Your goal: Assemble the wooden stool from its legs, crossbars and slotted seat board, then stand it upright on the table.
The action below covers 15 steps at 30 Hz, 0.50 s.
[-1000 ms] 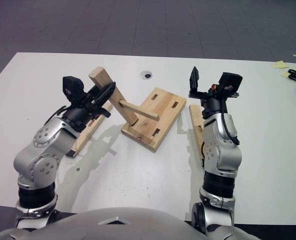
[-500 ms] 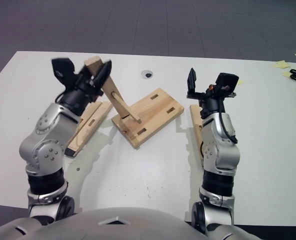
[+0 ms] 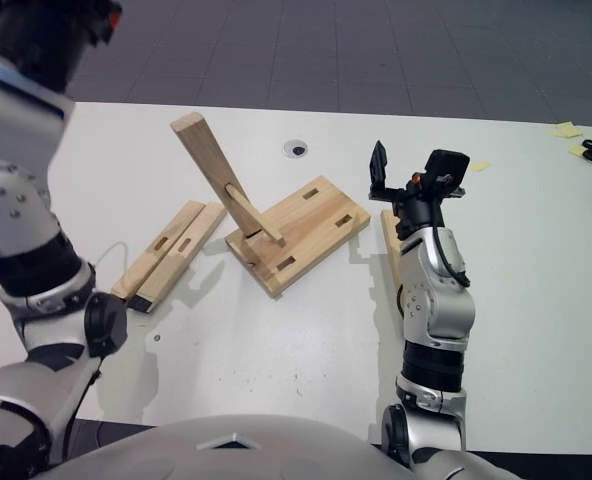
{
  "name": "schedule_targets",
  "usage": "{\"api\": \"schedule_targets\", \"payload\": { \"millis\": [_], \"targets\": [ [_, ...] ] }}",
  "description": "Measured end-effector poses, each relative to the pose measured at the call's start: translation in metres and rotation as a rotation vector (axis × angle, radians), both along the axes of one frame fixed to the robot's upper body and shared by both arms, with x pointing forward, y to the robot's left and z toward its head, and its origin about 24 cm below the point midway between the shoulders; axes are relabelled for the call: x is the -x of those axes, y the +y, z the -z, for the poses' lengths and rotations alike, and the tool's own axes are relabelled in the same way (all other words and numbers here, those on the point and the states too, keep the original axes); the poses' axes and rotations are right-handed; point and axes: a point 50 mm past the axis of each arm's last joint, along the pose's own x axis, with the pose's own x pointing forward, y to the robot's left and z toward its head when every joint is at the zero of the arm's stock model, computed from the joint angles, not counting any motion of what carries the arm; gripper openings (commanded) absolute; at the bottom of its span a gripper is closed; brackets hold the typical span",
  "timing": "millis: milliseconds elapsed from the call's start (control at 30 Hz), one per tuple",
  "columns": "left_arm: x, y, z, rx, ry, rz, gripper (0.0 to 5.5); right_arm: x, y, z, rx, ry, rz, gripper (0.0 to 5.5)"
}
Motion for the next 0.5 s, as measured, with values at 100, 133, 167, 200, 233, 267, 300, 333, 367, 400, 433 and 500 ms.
{"api": "schedule_targets", "payload": {
  "millis": [100,133,167,200,233,267,300,333,367,400,433,500],
  "targets": [
    [-0.018,-0.007,0.020,-0.138,0.053,0.065,5.38,-0.003,0.003,-0.005,-0.009,-0.020,-0.010,5.40],
    [-0.025,-0.012,0.044,-0.211,0.115,0.089,5.38,-0.004,0.006,-0.007,-0.017,-0.025,-0.019,5.40],
    [-0.030,-0.017,0.070,-0.288,0.192,0.122,5.38,-0.004,0.010,-0.006,-0.021,-0.023,-0.031,5.40],
    [-0.032,-0.021,0.096,-0.344,0.253,0.147,5.38,-0.004,0.014,-0.006,-0.025,-0.022,-0.044,5.40],
    [-0.029,-0.023,0.100,-0.385,0.230,0.180,5.38,-0.004,0.016,-0.005,-0.026,-0.015,-0.054,5.40],
    [-0.026,-0.024,0.102,-0.426,0.219,0.206,5.38,-0.004,0.018,-0.005,-0.026,-0.014,-0.059,5.40],
    [-0.022,-0.026,0.103,-0.465,0.196,0.228,5.38,-0.003,0.020,-0.005,-0.026,-0.016,-0.069,5.40],
    [-0.016,-0.030,0.103,-0.490,0.174,0.260,5.38,-0.003,0.021,-0.005,-0.026,-0.013,-0.072,5.40],
    [-0.013,-0.032,0.107,-0.504,0.179,0.286,5.38,-0.002,0.021,-0.004,-0.026,-0.010,-0.071,5.40],
    [-0.007,-0.037,0.112,-0.504,0.174,0.314,5.38,-0.002,0.019,-0.003,-0.026,-0.003,-0.064,5.40],
    [-0.006,-0.037,0.112,-0.501,0.176,0.317,5.38,-0.001,0.018,-0.002,-0.025,-0.001,-0.062,5.40],
    [-0.007,-0.037,0.111,-0.478,0.180,0.308,5.38,-0.001,0.018,-0.002,-0.025,0.000,-0.061,5.40]
  ]
}}
